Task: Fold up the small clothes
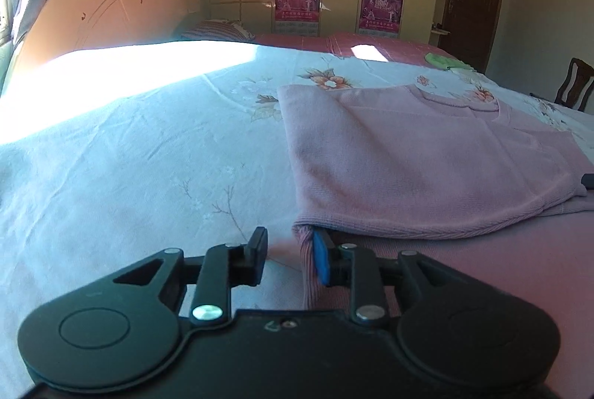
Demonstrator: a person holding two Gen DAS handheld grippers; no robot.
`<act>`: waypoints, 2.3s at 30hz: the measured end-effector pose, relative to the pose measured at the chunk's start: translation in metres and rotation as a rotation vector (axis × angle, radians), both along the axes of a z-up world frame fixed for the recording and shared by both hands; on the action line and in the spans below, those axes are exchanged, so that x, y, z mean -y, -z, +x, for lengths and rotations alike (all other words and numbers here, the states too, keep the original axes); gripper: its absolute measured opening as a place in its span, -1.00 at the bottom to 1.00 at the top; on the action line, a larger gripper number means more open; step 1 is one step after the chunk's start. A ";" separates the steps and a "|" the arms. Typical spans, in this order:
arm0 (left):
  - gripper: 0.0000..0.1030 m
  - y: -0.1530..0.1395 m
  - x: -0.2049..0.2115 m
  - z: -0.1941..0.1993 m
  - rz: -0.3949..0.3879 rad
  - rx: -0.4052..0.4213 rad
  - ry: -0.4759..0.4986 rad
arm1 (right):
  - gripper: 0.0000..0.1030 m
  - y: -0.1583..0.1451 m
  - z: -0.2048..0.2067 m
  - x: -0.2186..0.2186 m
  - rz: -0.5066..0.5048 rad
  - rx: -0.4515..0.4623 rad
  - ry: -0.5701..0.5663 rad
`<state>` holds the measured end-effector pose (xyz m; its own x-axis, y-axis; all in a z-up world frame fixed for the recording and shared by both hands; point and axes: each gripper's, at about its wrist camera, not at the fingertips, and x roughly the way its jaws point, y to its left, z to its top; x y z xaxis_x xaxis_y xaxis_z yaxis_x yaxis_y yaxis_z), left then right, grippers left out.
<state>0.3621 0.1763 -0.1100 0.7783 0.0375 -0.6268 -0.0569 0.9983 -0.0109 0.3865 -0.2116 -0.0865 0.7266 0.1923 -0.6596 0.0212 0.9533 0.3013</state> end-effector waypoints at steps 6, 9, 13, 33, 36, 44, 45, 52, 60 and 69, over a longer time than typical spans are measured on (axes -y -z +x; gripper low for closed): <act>-0.12 -0.014 0.018 0.010 -0.055 0.078 0.058 | -1.00 -0.019 -0.007 -0.005 0.053 0.073 -0.043; -0.07 0.016 0.032 0.044 -0.116 -0.090 0.102 | -1.00 -0.006 0.008 -0.026 -0.001 0.000 -0.093; 0.09 -0.003 0.035 0.060 -0.143 -0.011 0.125 | -1.00 -0.010 0.014 -0.032 -0.031 0.005 -0.099; 0.48 0.008 0.070 0.164 -0.061 -0.005 0.311 | -0.99 -0.005 0.091 -0.110 -0.109 0.057 -0.266; 0.42 0.027 0.061 0.169 -0.012 -0.062 0.273 | -0.90 0.013 0.097 -0.105 -0.136 0.017 -0.248; 0.46 0.012 0.031 0.146 -0.117 -0.006 0.257 | 0.23 0.000 0.072 -0.005 0.013 0.046 0.012; 0.44 0.015 0.031 0.147 -0.124 -0.018 0.250 | -0.06 0.004 0.074 0.000 0.057 0.027 0.002; 0.48 0.030 0.037 0.146 -0.091 -0.025 0.230 | -0.83 0.008 0.078 -0.017 0.045 -0.010 -0.122; 0.46 0.022 0.043 0.150 -0.050 -0.050 0.221 | -0.89 0.007 0.059 -0.025 -0.123 0.017 -0.079; 0.59 0.025 0.059 0.173 0.004 -0.093 0.212 | -0.79 0.014 0.067 -0.038 -0.183 -0.016 -0.078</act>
<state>0.5355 0.1173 -0.1349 0.7076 -0.1181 -0.6967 0.1541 0.9880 -0.0110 0.4532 -0.1731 -0.1001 0.7034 0.1238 -0.6999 -0.0518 0.9910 0.1233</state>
